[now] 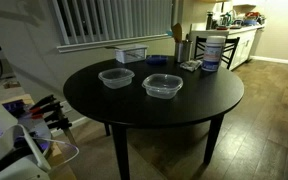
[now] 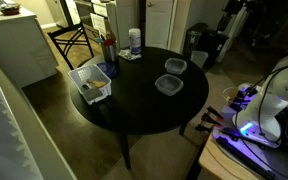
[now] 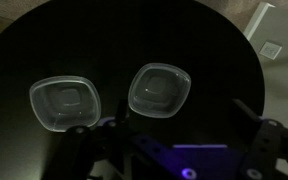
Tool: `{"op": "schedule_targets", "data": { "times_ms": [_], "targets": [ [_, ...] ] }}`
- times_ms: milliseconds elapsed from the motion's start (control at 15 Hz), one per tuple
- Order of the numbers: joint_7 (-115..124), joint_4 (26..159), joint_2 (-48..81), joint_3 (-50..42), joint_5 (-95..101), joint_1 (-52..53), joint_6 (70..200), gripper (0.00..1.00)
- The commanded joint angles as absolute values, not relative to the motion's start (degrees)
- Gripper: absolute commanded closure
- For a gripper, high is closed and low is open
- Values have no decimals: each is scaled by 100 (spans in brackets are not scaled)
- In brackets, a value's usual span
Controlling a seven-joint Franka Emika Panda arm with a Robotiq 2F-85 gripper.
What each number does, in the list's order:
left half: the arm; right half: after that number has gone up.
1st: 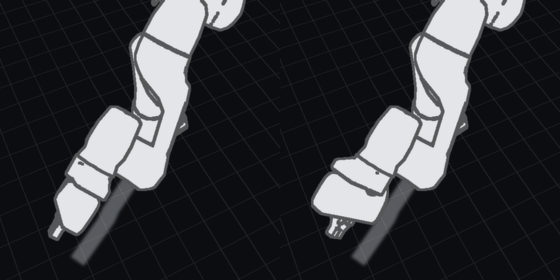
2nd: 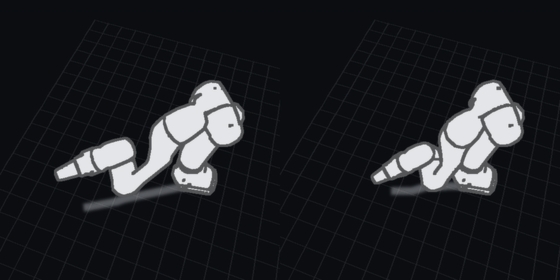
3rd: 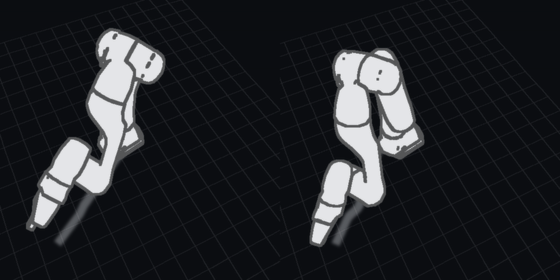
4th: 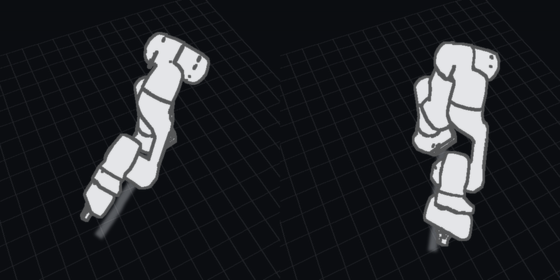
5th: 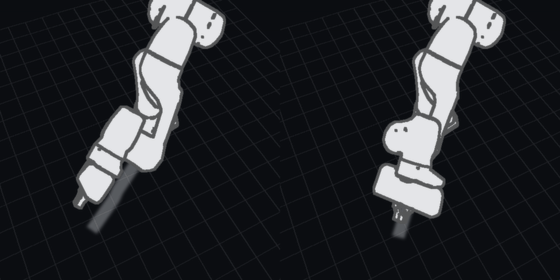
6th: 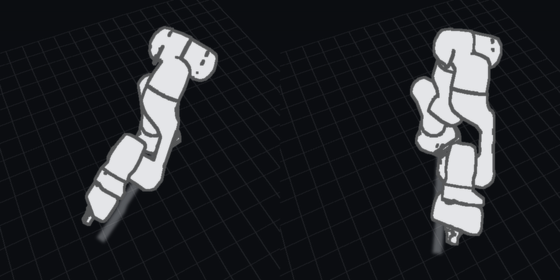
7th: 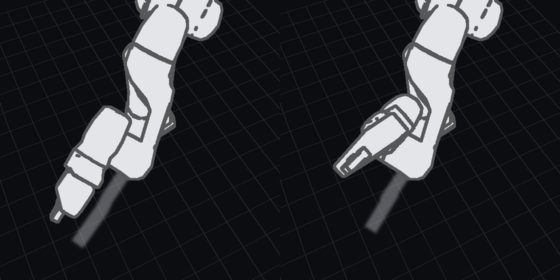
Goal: Put the bowl on the right on top of the other one
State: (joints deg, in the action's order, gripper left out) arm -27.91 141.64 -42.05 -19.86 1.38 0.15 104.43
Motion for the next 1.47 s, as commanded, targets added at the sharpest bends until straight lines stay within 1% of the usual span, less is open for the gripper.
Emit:
{"op": "schedule_targets", "data": {
  "times_ms": [0,467,533,1000,1400],
  "targets": [
    [-2852,14152,-4174,-1902,71,-93,10431,0],
    [-2852,14152,-4174,-1903,71,-92,10431,0],
    [-2849,14145,-4056,-1956,29,-79,10614,0],
    [-3228,14268,-2649,-2373,-986,249,12386,0],
    [-4069,13994,-1178,-2328,-1760,185,12828,0]
  ]
}}
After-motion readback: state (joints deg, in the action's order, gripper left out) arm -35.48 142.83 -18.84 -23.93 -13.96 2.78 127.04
